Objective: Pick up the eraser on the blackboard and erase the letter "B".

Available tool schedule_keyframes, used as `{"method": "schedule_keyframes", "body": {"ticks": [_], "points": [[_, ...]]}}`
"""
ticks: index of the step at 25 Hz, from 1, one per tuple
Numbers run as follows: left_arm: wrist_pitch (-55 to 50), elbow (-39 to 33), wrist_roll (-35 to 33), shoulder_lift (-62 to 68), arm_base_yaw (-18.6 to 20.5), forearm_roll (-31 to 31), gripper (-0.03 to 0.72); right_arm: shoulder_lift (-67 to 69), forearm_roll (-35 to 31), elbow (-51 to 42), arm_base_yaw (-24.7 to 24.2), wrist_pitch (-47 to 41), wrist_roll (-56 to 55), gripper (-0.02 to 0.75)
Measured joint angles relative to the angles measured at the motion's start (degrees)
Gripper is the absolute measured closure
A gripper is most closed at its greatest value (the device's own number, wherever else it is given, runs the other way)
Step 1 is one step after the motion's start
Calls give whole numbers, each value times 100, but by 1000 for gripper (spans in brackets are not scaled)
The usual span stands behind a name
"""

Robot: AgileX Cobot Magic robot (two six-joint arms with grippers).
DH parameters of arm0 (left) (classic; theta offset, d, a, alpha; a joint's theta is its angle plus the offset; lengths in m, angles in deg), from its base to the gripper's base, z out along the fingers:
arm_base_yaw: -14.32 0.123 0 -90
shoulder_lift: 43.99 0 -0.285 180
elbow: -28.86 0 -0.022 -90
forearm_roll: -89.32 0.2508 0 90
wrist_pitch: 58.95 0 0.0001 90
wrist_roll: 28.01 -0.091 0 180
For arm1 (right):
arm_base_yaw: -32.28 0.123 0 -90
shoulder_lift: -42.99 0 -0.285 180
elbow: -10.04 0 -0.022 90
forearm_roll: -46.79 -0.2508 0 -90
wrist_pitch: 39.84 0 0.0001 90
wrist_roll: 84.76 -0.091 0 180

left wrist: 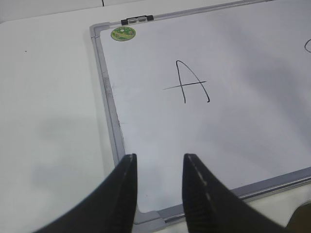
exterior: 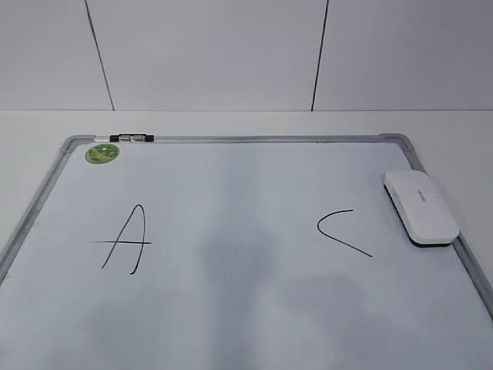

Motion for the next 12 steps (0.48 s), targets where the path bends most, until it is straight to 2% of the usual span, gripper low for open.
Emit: {"method": "schedule_keyframes", "body": {"ticks": [12], "points": [[0,0,-12,0,0,7,451,0,9,0,0,35,0,163]]}}
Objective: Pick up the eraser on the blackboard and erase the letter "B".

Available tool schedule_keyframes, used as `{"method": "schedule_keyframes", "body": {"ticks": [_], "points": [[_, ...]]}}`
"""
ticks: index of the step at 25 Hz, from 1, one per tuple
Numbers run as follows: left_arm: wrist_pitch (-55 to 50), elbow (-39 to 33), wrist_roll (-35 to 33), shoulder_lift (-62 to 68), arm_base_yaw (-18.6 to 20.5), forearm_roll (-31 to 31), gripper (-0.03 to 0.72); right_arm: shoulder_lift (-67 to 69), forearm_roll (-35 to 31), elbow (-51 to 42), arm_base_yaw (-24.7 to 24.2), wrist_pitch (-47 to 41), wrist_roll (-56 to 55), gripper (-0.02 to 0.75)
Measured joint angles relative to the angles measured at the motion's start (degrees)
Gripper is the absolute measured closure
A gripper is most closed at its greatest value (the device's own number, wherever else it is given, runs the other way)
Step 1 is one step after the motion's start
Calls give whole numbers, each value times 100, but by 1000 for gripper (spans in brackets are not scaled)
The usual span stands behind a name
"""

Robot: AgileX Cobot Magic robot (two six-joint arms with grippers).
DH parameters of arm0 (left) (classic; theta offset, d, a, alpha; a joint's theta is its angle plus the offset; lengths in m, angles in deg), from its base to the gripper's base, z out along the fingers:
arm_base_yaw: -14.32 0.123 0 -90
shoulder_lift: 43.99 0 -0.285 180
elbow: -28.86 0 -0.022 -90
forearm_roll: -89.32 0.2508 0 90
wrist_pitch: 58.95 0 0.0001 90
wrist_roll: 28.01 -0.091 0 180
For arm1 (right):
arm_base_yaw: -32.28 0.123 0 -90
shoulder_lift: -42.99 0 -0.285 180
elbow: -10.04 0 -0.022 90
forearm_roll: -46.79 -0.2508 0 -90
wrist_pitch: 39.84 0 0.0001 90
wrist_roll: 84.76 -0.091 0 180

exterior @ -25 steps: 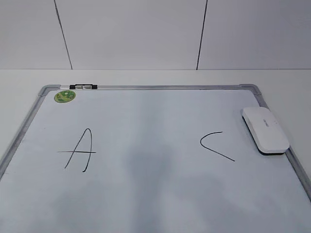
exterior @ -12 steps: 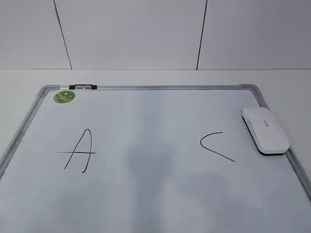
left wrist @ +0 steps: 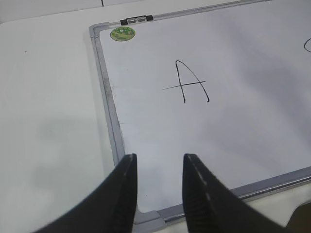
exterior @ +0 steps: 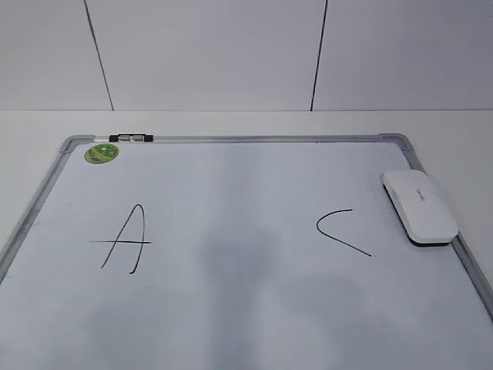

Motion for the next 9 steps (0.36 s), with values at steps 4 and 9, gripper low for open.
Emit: {"method": "schedule_keyframes", "body": {"ticks": [4,9], "points": [[0,0,0,0,0,0,452,0,4,0,0,0,0,163],[0,0,0,0,0,0,452,0,4,0,0,9,0,163]]}}
